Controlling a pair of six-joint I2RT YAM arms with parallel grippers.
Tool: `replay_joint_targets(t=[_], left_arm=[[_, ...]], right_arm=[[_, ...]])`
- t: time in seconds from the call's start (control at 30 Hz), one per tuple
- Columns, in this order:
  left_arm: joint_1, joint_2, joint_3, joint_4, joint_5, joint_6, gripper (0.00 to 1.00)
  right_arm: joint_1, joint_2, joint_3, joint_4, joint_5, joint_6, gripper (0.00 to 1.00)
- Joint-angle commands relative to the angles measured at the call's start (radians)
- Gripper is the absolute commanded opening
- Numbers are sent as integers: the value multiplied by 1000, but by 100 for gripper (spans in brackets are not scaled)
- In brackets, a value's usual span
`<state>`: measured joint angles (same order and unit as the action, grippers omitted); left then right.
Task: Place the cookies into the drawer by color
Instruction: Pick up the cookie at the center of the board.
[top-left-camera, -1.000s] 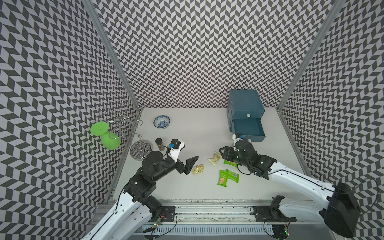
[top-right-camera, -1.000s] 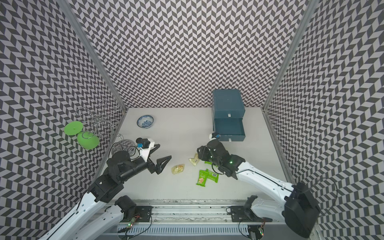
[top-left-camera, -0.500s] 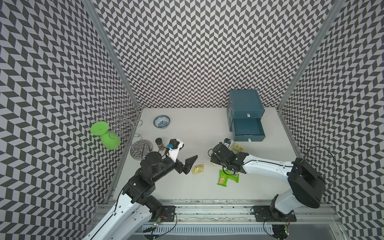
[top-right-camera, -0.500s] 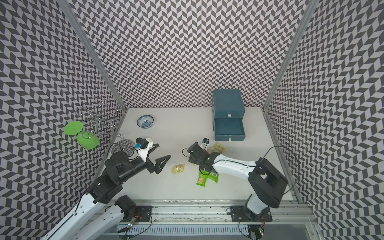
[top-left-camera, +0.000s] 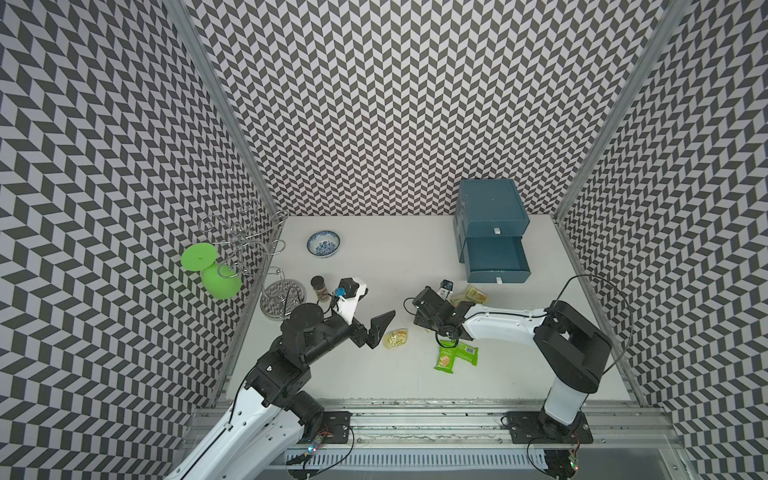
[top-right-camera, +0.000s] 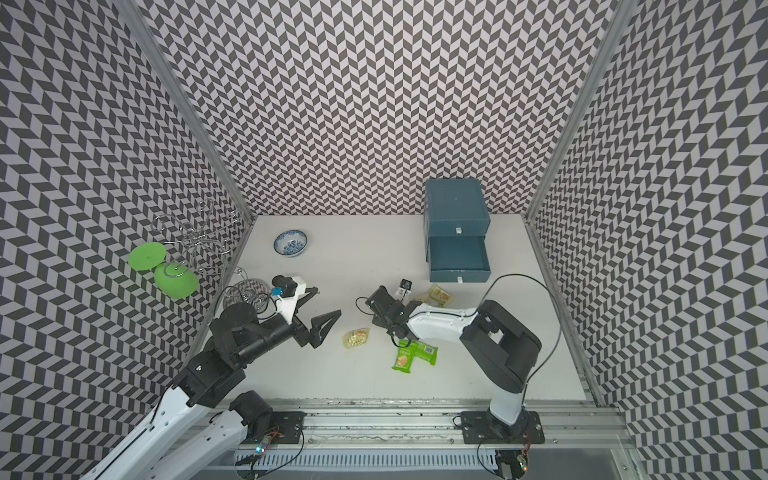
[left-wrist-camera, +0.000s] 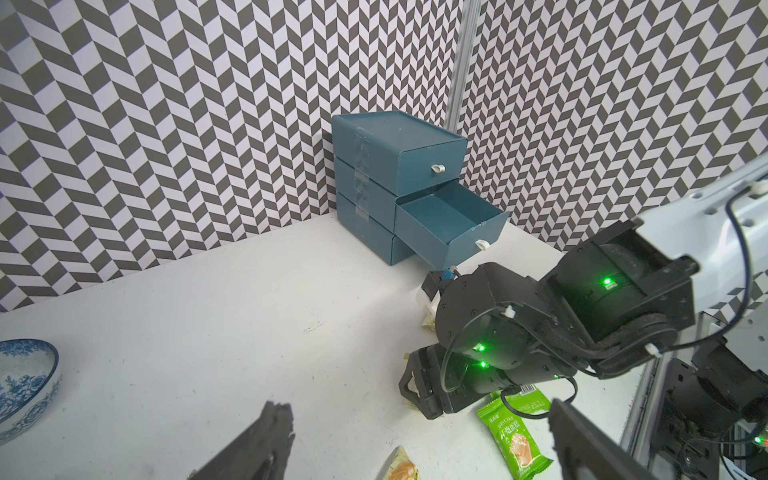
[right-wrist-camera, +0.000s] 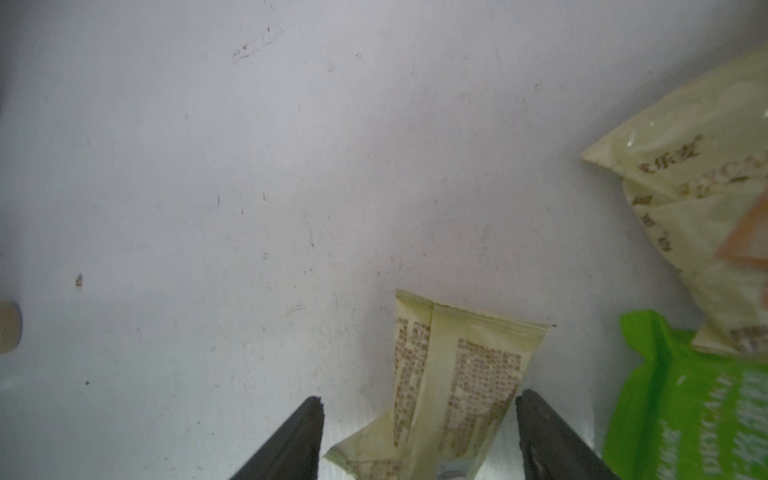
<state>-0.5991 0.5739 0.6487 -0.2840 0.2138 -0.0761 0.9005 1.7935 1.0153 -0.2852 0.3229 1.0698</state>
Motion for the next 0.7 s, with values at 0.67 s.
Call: replay_joint_targets(t=[0.67], left_arm=[[7, -6, -5, 14, -5, 1, 100]], right_arm=[[3, 48, 5, -29, 64, -51, 37]])
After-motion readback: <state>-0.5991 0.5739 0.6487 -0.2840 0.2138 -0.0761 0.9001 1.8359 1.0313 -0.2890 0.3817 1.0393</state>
